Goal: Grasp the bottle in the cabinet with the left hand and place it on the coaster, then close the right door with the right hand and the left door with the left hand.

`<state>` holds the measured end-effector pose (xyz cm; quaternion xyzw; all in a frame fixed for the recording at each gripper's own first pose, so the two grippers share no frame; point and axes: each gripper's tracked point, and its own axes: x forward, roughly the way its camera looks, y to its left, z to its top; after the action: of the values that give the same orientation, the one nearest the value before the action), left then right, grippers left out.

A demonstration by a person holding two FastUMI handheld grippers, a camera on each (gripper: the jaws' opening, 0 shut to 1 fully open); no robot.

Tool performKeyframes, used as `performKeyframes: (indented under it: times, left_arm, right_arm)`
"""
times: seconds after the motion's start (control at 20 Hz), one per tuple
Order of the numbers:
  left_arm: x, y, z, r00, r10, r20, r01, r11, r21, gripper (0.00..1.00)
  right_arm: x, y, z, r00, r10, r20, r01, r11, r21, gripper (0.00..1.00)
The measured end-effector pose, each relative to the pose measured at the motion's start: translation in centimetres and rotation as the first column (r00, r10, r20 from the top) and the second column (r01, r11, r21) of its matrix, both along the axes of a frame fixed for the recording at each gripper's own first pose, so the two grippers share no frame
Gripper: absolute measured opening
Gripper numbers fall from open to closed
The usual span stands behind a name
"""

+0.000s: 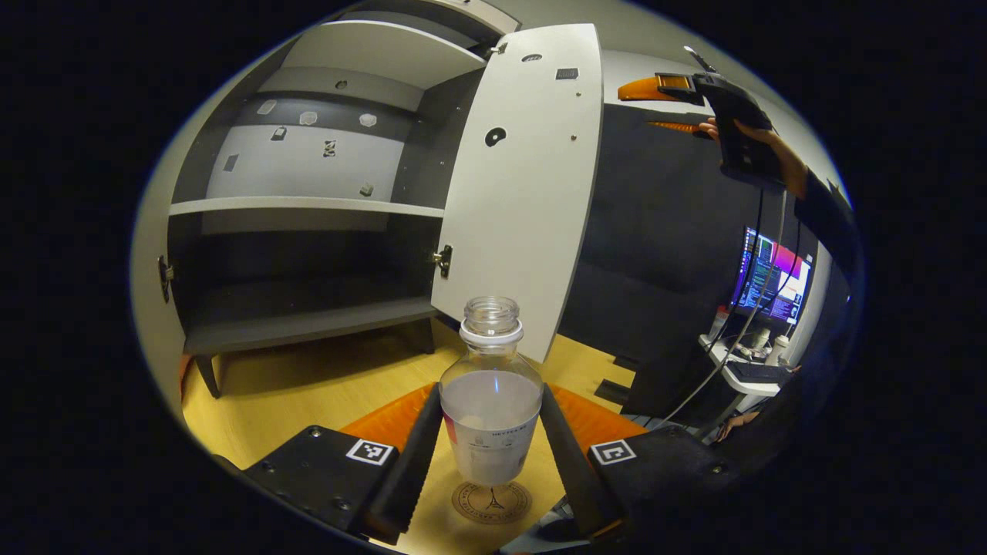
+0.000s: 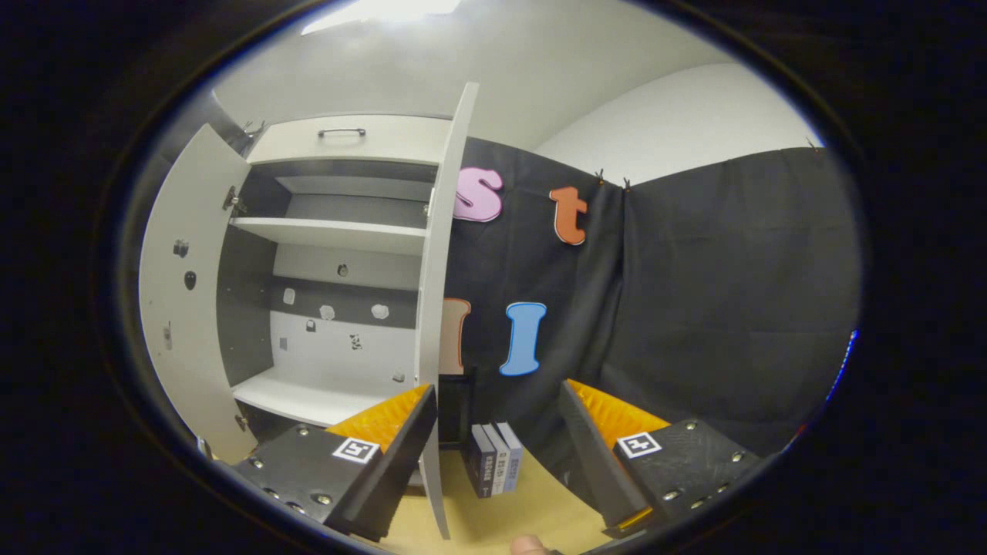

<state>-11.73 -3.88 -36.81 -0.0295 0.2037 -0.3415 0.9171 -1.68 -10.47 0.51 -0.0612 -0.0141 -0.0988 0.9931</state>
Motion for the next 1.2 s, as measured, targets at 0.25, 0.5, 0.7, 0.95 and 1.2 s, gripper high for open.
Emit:
performKeyframes:
  times: [0.25,0.5,0.7,0.95,1.2]
  left_arm:
    - [-1.1,0.2,-4.0,0.997,0.019,-0.073,-0.018,1.000,0.014,0.78]
    - [-1.8,0.1,-6.6,0.994,0.038,-0.103,-0.034,0.998,0.045,0.78]
    - [-2.1,-0.2,-6.9,0.995,0.052,-0.089,-0.047,0.997,0.060,0.79]
    - [-2.2,-0.6,-6.9,0.993,0.061,-0.100,-0.054,0.996,0.068,0.80]
    - [-2.7,-0.9,-6.9,0.989,0.057,-0.133,-0.047,0.996,0.081,0.82]
  right_arm:
    - [0.2,0.2,-0.3,1.000,0.003,-0.020,-0.003,1.000,-0.002,0.96]
    - [0.5,0.5,-0.7,0.999,0.011,-0.036,-0.011,1.000,0.003,0.96]
    - [0.7,0.2,-0.9,0.999,0.006,-0.047,-0.007,1.000,-0.004,0.96]
    - [1.0,0.0,-1.3,0.999,0.010,-0.052,-0.010,1.000,-0.004,0.96]
    - [1.3,0.0,-1.7,0.998,0.015,-0.058,-0.015,1.000,-0.003,0.97]
